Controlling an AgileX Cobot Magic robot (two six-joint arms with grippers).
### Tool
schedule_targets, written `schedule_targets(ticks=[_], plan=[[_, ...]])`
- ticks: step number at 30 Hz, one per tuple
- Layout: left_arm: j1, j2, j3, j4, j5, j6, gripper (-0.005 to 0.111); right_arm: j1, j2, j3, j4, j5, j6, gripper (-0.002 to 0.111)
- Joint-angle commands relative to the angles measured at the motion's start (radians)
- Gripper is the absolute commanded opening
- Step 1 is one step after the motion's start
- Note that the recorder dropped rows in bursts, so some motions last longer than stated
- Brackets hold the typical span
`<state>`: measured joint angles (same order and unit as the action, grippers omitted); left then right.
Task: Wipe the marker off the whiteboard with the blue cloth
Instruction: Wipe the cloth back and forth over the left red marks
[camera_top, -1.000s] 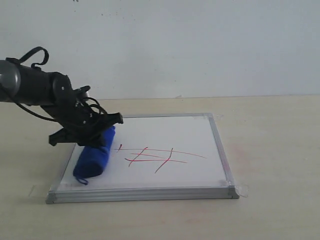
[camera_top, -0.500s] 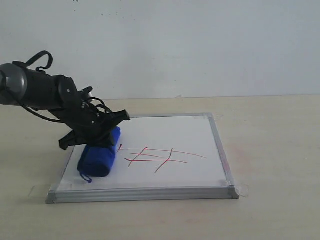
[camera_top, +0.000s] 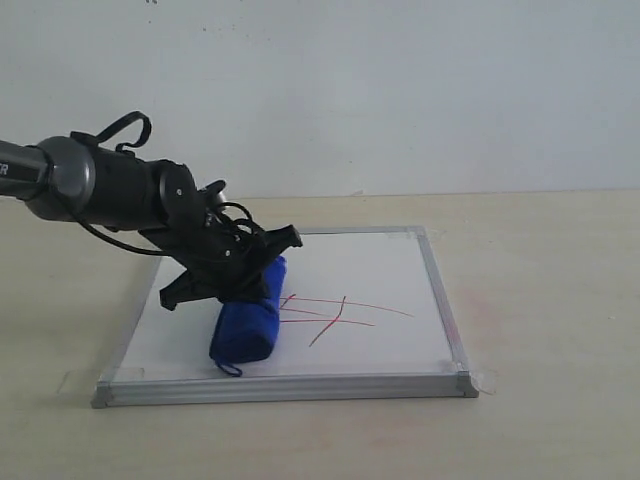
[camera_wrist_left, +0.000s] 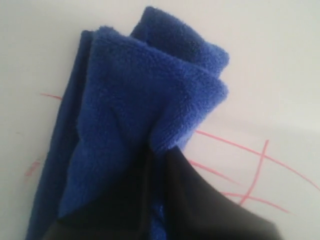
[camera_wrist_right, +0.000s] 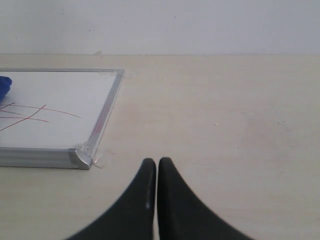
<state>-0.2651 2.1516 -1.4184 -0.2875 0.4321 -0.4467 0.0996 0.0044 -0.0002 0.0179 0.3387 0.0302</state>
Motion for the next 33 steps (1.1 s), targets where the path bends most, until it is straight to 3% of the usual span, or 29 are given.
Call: schedule_targets(ticks=[1, 6, 12, 20, 30, 33], plan=[[0.086, -0.005, -0.002, 0.157, 0.097, -0.063, 0.004, 0.003, -0.004, 0.000, -0.002, -0.006, -0.003, 0.001], [0.168, -0.026, -0.002, 0.247, 0.145, -0.091, 0.004, 0.003, -0.004, 0.000, -0.002, -0.006, -0.003, 0.001], [0.159, -0.045, -0.002, 0.243, 0.003, -0.007, 0.004, 0.003, -0.004, 0.000, -0.002, -0.006, -0.003, 0.001], [0.052, 0.005, -0.003, 0.152, -0.139, -0.007, 0.004, 0.003, -0.004, 0.000, -0.002, -0.006, -0.003, 0.001], [-0.097, 0.080, -0.118, 0.093, -0.126, -0.005, 0.004, 0.003, -0.004, 0.000, -0.002, -0.006, -0.003, 0.001], [-0.107, 0.088, -0.160, 0.096, -0.120, -0.005, 0.004, 0.003, -0.004, 0.000, -0.002, -0.006, -0.003, 0.001]])
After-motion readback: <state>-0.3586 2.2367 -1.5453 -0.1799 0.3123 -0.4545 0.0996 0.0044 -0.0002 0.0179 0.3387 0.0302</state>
